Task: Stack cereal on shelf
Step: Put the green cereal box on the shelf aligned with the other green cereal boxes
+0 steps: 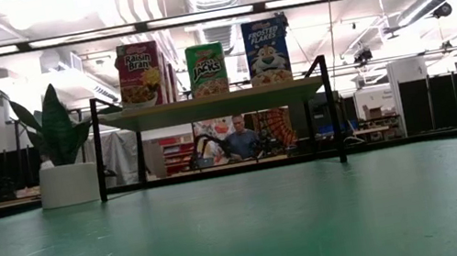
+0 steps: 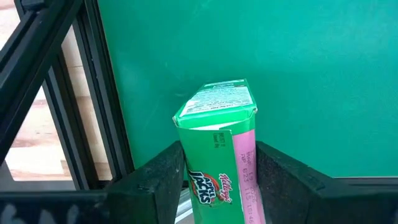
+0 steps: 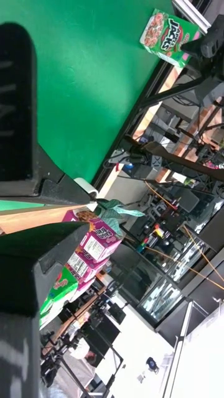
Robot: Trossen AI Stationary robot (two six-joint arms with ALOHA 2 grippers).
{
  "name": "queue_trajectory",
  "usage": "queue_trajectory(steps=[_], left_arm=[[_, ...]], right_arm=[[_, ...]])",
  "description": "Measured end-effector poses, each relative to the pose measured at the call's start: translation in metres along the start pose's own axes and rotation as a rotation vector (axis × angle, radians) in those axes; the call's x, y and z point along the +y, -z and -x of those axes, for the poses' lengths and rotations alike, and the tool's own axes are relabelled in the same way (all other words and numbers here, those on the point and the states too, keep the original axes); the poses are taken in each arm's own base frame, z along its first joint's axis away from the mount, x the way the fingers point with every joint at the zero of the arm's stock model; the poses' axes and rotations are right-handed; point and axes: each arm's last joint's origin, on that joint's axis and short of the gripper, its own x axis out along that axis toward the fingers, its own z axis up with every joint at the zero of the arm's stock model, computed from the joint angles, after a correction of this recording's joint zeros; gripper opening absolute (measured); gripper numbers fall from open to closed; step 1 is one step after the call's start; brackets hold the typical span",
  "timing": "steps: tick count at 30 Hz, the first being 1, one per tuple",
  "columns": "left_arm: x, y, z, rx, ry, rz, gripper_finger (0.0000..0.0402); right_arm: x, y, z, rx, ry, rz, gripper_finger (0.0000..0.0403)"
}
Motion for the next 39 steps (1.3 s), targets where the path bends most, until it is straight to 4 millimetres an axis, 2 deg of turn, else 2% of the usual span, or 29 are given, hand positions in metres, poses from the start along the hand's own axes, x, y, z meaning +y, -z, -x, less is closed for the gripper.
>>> queue_trajectory(steps=[6, 12, 19, 25, 31, 39], left_arm=[[-0.007, -0.008, 0.018, 0.007, 0.030, -0.110, 0.0169], [-0.036, -0.033, 0.050, -0.097, 0.192, -0.392, 0.0169], [-0.074, -0.085, 0.079, -0.204, 0.256, -0.777, 0.0169], [-0.095, -0.129, 0.101, -0.286, 0.266, -1.122, 0.0169], [-0.105, -0.175, 0.130, -0.397, 0.293, -1.332, 0.0169], [-0.100, -0.237, 0.167, -0.532, 0.293, -1.441, 0.0169]], right_arm=[[0.000, 0.000, 0.000, 0.000, 0.000, 0.000, 0.0043], [0.000, 0.000, 0.000, 0.003, -0.002, -0.005, 0.0043], [0.001, 0.002, 0.000, 0.018, -0.012, -0.019, 0.0043], [0.003, 0.004, 0.000, 0.040, -0.026, -0.045, 0.0043], [0.004, 0.005, 0.000, 0.053, -0.033, -0.082, 0.0043], [0.006, 0.009, 0.001, 0.093, -0.054, -0.146, 0.0043]])
